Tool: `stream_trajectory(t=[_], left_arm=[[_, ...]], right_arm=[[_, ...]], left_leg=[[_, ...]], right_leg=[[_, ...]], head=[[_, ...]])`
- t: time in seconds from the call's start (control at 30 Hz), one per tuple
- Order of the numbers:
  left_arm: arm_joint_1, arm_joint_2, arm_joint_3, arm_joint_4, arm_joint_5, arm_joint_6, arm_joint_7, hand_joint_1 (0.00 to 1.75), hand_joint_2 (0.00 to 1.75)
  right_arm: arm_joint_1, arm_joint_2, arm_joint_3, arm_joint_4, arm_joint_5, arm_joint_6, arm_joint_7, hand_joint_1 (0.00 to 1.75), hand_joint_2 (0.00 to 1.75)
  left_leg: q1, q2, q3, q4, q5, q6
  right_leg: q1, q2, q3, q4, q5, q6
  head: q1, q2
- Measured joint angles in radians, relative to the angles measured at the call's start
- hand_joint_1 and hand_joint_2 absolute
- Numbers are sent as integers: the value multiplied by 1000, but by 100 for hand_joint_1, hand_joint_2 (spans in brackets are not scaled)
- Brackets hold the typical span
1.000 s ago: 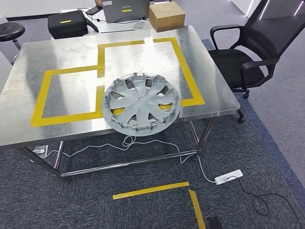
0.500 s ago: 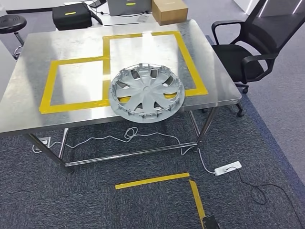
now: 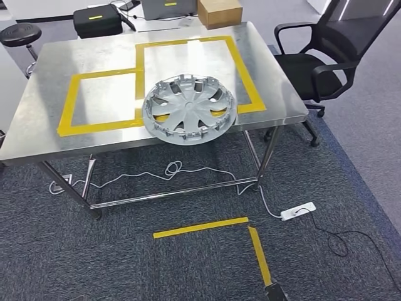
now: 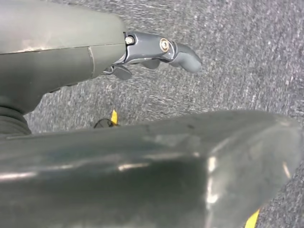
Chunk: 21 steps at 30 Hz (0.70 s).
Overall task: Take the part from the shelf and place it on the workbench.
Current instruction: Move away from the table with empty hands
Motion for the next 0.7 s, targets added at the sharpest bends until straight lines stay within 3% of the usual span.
stream_trajectory(t=[0.03, 0.1, 0.13, 0.17, 0.2, 0.23, 0.3, 0.37, 0.4, 0.47, 0.5, 0.53, 0.57, 0.6, 0.63, 0.67, 0.7], left_arm=[[0, 1, 9, 2, 11, 4, 0, 0, 0], [-2, 2, 25, 6, 28, 13, -2, 0, 0], [-3, 2, 31, 9, 32, 18, -5, 0, 0], [-4, 2, 36, 11, 34, 22, -8, 0, 0], [-5, 2, 40, 14, 36, 26, -12, 0, 0], [-6, 2, 43, 16, 37, 29, -16, 0, 0], [-10, 1, 49, 19, 38, 31, -22, 0, 0], [-17, -1, 51, 20, 40, 30, -26, 0, 0], [-20, -2, 52, 20, 41, 28, -26, 0, 0], [-23, -5, 54, 17, 48, 23, -21, 0, 0], [-23, -6, 55, 16, 51, 20, -17, 0, 0], [-23, -8, 56, 14, 53, 18, -14, 0, 0], [-23, -9, 57, 13, 53, 16, -13, 0, 0], [-24, -9, 57, 12, 52, 16, -12, 0, 0], [-24, -10, 57, 11, 50, 15, -13, 0, 0], [-24, -10, 56, 11, 49, 15, -14, 0, 0], [-24, -10, 56, 10, 48, 16, -14, 0, 0]], right_arm=[[-2, 0, 0, 1, 3, 0, 0, 0, 0], [-4, 0, 0, 2, 7, -1, -1, 0, 0], [-4, 0, 0, 2, 8, -1, -1, 0, 0], [-4, 0, -1, 2, 8, -1, -1, 0, 0], [-4, 0, -1, 2, 9, -1, -1, 0, 0], [-4, 0, -1, 2, 9, -2, -1, 0, 0], [-4, 1, -1, 2, 9, -3, -1, 0, 0], [-4, 1, -1, 3, 7, -9, -1, 0, 0], [-4, 2, 0, 3, 5, -16, -2, 0, 0], [0, 2, 1, 5, -4, -31, -4, 0, 0], [4, 3, 2, 6, -9, -37, -5, 0, 0], [8, 3, 3, 7, -13, -42, -6, 0, 0], [11, 3, 5, 8, -18, -45, -6, 0, 0], [14, 3, 6, 9, -23, -47, -5, 0, 0], [15, 3, 8, 9, -28, -50, -5, 0, 0], [15, 3, 9, 10, -34, -52, -4, 0, 0], [15, 3, 11, 11, -40, -55, -2, 0, 0]], left_leg=[[1, -1, -9, 31, -40, -5], [4, -2, -29, 144, -148, -13], [4, -2, -35, 205, -182, -15], [5, -2, -33, 250, -189, -16], [5, -2, -20, 266, -172, -15], [5, -2, 9, 246, -139, -12], [1, -2, 107, 120, -94, 1], [-5, -2, 198, -21, -107, 14], [-8, -2, 217, -58, -117, 18], [-9, -1, 206, -74, -108, 26], [-7, 1, 194, -75, -96, 33], [-5, 3, 180, -77, -82, 39], [-3, 6, 165, -76, -69, 44], [-3, 7, 149, -74, -57, 46], [-3, 8, 131, -71, -44, 47], [-3, 10, 111, -66, -31, 46], [-3, 12, 90, -59, -19, 44]], right_leg=[[-2, -2, -13, -1, 11, -9], [0, -5, -35, 0, 32, -19], [1, -7, -48, 1, 44, -20], [2, -8, -62, 3, 56, -20], [4, -9, -78, 6, 68, -20], [5, -10, -96, 11, 79, -18], [8, -10, -126, 22, 97, -14], [9, -11, -144, 30, 116, -6], [9, -12, -150, 31, 127, -1], [7, -13, -159, 30, 142, 10], [6, -11, -166, 38, 126, 17], [5, -8, -178, 62, 90, 23], [3, -4, -193, 107, 36, 29], [2, -2, -208, 169, -20, 34], [1, -1, -220, 236, -59, 38], [0, -1, -223, 293, -70, 42], [-1, -1, -214, 326, -53, 44]], head=[[-1, 0], [-4, 0], [-5, 0], [-5, 0], [-5, 0], [-5, 0], [-5, 0], [-4, 0], [-4, 0], [-5, 0], [-5, 0], [-3, 0], [-2, 0], [1, 0], [2, 0], [2, 0], [2, 0]])
